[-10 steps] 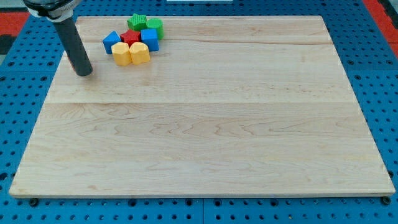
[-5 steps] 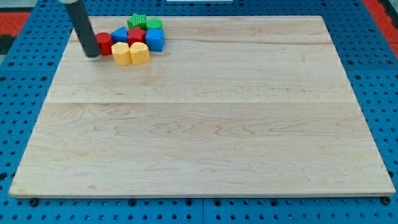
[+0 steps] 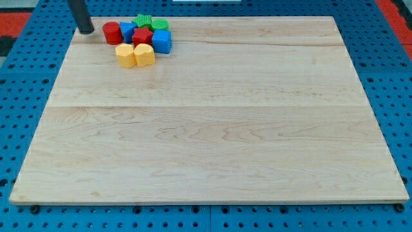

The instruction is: Push the red circle into the yellow hexagon

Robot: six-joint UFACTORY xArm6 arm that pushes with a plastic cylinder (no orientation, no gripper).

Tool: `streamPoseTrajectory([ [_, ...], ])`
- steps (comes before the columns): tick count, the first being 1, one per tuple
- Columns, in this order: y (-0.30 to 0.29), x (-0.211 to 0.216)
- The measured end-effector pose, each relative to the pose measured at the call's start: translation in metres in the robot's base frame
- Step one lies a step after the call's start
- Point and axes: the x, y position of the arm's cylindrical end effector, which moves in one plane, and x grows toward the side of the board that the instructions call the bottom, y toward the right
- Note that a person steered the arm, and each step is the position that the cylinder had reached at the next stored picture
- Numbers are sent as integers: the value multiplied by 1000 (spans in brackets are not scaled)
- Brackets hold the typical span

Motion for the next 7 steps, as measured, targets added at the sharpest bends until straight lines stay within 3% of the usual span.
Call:
streamPoseTrajectory([
  [1, 27, -10],
  [5, 51, 32],
  [6, 24, 2],
  [7, 53, -25],
])
